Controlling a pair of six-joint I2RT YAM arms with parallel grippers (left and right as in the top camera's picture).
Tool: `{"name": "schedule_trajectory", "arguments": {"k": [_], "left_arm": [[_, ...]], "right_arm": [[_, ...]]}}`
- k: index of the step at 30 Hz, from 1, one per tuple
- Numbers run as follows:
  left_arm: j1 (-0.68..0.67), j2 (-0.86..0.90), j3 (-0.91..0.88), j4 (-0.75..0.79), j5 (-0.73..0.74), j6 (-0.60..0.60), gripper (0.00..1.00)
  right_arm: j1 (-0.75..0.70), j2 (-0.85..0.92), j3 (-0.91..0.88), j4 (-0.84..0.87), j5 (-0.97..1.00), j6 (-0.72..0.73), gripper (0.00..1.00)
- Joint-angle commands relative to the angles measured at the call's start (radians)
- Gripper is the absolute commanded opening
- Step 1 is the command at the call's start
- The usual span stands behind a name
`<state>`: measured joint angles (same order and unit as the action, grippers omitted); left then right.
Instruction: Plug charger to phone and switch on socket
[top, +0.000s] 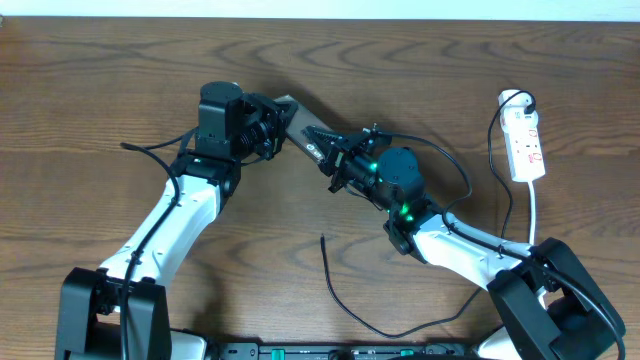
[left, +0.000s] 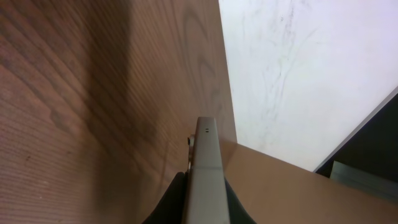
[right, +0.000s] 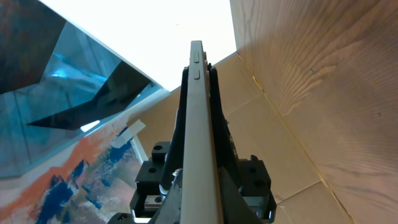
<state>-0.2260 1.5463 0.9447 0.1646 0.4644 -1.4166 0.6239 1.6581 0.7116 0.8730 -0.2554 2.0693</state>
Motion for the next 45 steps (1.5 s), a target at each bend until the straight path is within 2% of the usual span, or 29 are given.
{"name": "schedule_trajectory", "arguments": {"k": [1, 4, 5, 7, 12, 15, 17, 23, 27, 31, 34, 35, 37, 41, 45], "left_arm": [[0.0, -0.014, 0.024, 0.006, -0.006, -0.02, 0.08], [0.001, -0.014, 0.024, 0.006, -0.006, -0.021, 0.08], [0.001, -0.014, 0.024, 0.006, -0.007, -0.02, 0.08], [0.001, -0.014, 0.024, 0.006, -0.012, -0.02, 0.07], [0.027, -0.014, 0.024, 0.005, -0.021, -0.004, 0.08], [0.078, -0.014, 0.024, 0.005, -0.003, 0.076, 0.07], [0.151, -0.014, 0.024, -0.001, 0.065, 0.191, 0.08], [0.341, -0.014, 0.024, -0.031, 0.298, 0.41, 0.07], [0.465, -0.014, 0.024, -0.051, 0.493, 0.582, 0.07], [0.548, -0.01, 0.024, -0.051, 0.686, 0.748, 0.07], [0.575, 0.002, 0.024, -0.051, 0.786, 0.817, 0.07], [0.577, 0.01, 0.024, -0.051, 0.812, 0.832, 0.07], [0.576, 0.021, 0.024, -0.051, 0.827, 0.842, 0.07], [0.576, 0.043, 0.024, -0.051, 0.853, 0.875, 0.08], [0.576, 0.051, 0.024, -0.051, 0.887, 0.909, 0.07]], "right_arm": [[0.019, -0.005, 0.014, 0.01, -0.019, -0.018, 0.27], [0.019, -0.005, 0.014, 0.01, -0.019, -0.018, 0.74], [0.019, -0.005, 0.014, 0.01, -0.019, -0.018, 0.85], [0.019, -0.005, 0.014, 0.01, -0.016, -0.019, 0.98], [0.015, -0.005, 0.014, 0.01, -0.013, -0.042, 0.99], [0.0, -0.005, 0.014, 0.01, -0.017, -0.117, 0.99], [-0.022, -0.005, 0.014, 0.01, -0.04, -0.196, 0.99], [-0.084, -0.005, 0.014, 0.009, -0.115, -0.375, 0.99], [-0.133, -0.005, 0.014, 0.01, -0.161, -0.591, 0.99], [-0.178, -0.005, 0.035, -0.054, -0.257, -0.723, 0.99], [-0.212, -0.005, 0.126, -0.262, -0.344, -0.832, 0.99], [-0.218, -0.005, 0.2, -0.435, -0.366, -0.913, 0.99], [-0.213, -0.005, 0.29, -0.651, -0.363, -1.015, 0.99], [-0.17, -0.004, 0.475, -1.114, -0.273, -1.253, 0.99], [-0.086, -0.005, 0.554, -1.452, -0.111, -1.398, 0.99]]}}
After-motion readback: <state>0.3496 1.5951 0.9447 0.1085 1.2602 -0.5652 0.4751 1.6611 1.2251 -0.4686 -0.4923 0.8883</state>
